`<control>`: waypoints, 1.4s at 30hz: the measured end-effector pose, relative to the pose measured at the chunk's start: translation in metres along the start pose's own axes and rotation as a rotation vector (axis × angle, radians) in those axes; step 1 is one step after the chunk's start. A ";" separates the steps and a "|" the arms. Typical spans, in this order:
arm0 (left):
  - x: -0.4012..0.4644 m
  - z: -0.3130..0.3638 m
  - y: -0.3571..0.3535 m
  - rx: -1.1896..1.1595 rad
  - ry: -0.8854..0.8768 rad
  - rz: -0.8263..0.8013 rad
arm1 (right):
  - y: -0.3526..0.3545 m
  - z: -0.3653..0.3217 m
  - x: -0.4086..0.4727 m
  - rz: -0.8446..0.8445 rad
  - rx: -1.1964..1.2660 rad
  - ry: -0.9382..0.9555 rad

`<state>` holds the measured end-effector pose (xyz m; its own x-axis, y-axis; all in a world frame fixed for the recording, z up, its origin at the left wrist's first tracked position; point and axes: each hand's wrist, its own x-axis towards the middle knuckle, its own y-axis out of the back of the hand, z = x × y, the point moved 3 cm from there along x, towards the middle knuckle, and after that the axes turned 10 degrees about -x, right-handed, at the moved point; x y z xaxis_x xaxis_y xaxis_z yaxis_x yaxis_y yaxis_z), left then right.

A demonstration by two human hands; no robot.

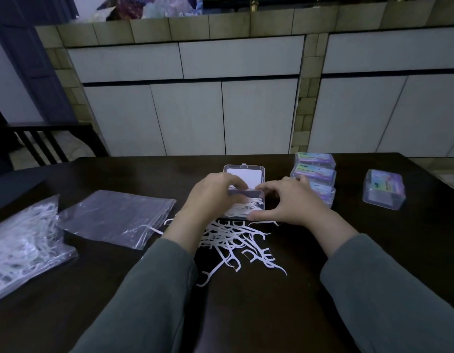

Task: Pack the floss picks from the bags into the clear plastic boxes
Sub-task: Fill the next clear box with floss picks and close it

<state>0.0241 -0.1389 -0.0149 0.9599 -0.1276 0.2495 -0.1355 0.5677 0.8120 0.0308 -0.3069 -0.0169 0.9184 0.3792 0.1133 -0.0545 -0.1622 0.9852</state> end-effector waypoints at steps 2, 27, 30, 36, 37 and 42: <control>0.000 -0.005 -0.001 0.015 0.003 -0.038 | -0.001 0.000 0.001 -0.009 -0.019 -0.005; -0.061 -0.015 0.024 0.001 0.119 -0.362 | 0.010 -0.027 -0.040 -0.324 -0.171 -0.005; -0.061 -0.013 0.024 0.038 0.111 -0.346 | 0.011 -0.030 -0.040 -0.326 -0.143 -0.026; -0.057 -0.018 0.020 0.000 0.100 -0.304 | 0.009 -0.039 -0.043 -0.279 -0.193 -0.085; -0.057 -0.018 0.019 -0.004 0.097 -0.295 | 0.008 -0.041 -0.043 -0.269 -0.211 -0.090; -0.053 -0.017 0.018 -0.006 0.019 -0.234 | 0.001 -0.049 -0.045 -0.176 -0.356 -0.083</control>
<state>-0.0251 -0.1086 -0.0225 0.9696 -0.2406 0.0449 0.0923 0.5292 0.8434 -0.0300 -0.2794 -0.0146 0.9536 0.2957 -0.0575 -0.0124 0.2294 0.9733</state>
